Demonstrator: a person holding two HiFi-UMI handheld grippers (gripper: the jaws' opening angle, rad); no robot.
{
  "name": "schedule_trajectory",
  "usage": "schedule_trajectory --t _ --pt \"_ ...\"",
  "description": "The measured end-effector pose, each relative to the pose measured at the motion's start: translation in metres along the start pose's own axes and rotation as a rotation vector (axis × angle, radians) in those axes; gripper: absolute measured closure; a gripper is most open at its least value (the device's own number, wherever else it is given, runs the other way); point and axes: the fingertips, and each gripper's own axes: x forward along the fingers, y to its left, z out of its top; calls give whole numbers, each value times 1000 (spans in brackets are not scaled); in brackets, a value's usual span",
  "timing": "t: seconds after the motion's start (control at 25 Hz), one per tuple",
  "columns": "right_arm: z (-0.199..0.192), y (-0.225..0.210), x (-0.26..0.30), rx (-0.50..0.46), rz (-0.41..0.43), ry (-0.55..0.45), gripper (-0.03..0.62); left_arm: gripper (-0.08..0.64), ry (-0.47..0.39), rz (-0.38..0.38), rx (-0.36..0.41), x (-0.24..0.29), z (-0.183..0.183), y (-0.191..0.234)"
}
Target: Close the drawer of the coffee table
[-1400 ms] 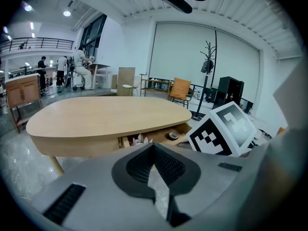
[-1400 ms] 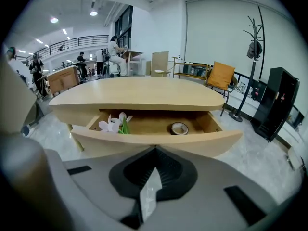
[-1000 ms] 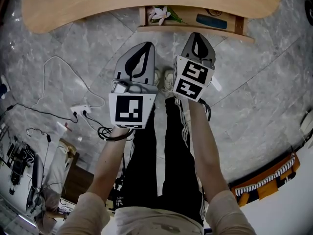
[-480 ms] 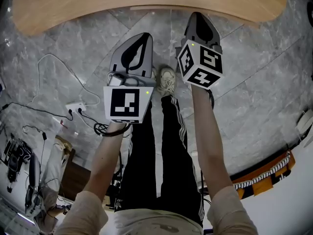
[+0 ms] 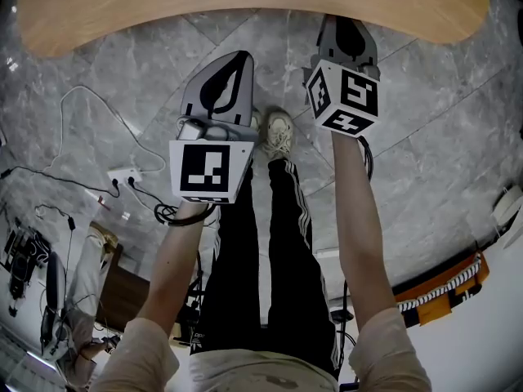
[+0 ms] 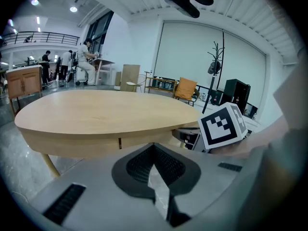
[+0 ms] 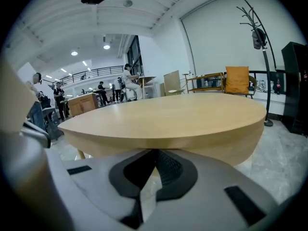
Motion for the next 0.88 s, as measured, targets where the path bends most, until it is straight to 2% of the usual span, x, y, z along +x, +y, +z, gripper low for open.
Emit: schedule_trajectory --t 0.28,0.52,0.68,0.88 --pt "3 -1 13 -28 12 -12 584 552 -51 -4 -15 10 13 -5" --pt "1 0 13 -20 27 -12 584 551 -56 3 -33 5 12 -6" --pt "-2 0 16 -14 35 40 584 552 -40 13 -34 -3 10 -5" --pt "-5 -2 10 58 16 128 584 551 -52 25 -24 -15 22 -5"
